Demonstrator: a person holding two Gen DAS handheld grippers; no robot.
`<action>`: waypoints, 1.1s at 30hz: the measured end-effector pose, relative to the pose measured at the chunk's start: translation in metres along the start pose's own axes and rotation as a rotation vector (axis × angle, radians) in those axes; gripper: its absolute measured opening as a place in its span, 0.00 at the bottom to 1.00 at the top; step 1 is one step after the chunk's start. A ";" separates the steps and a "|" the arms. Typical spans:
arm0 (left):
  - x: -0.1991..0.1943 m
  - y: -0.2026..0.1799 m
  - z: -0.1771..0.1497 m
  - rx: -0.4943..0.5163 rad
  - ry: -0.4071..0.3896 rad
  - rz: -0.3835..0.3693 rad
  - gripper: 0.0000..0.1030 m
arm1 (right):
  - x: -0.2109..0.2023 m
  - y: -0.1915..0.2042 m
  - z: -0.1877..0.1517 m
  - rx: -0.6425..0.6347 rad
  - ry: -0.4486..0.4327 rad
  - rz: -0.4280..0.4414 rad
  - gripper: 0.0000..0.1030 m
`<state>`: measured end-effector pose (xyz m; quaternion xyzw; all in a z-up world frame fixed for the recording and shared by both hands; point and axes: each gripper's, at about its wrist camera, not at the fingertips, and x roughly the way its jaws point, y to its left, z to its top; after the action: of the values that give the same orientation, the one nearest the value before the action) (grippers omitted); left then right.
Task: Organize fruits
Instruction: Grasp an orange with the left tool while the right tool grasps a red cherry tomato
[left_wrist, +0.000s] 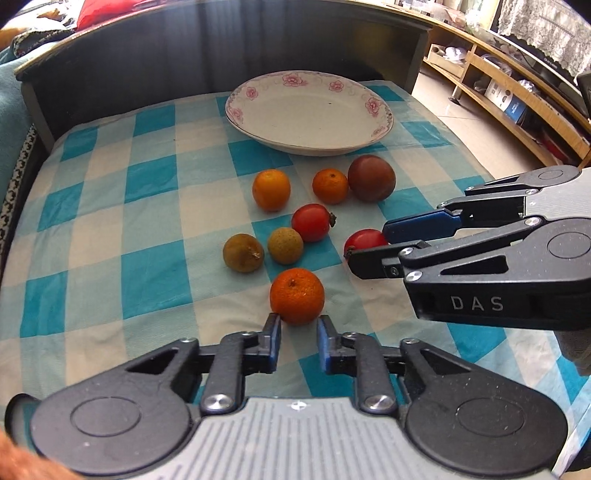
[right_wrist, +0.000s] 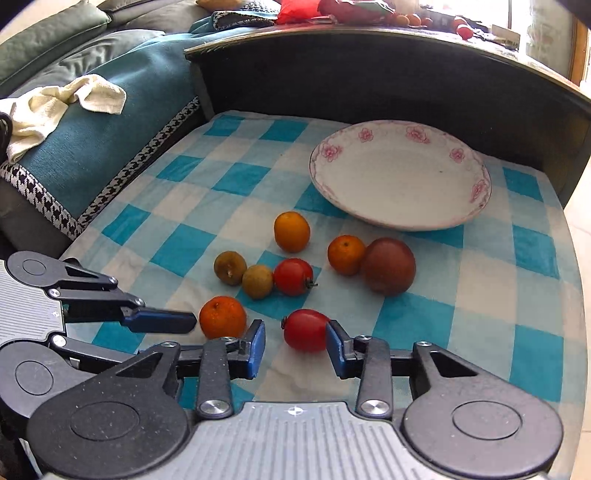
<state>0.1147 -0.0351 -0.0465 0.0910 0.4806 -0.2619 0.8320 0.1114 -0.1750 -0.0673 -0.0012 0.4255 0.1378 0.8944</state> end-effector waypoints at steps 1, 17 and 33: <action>0.001 0.000 0.002 -0.003 -0.004 -0.005 0.29 | 0.001 -0.002 0.002 0.008 0.001 0.004 0.28; 0.015 0.000 0.019 -0.006 -0.022 -0.029 0.34 | 0.010 -0.019 0.006 0.043 0.028 0.003 0.33; 0.029 -0.011 0.031 0.046 -0.031 0.012 0.41 | 0.012 -0.034 0.009 0.138 0.076 0.060 0.27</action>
<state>0.1438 -0.0674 -0.0538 0.1091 0.4607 -0.2693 0.8386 0.1337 -0.2033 -0.0749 0.0682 0.4676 0.1349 0.8709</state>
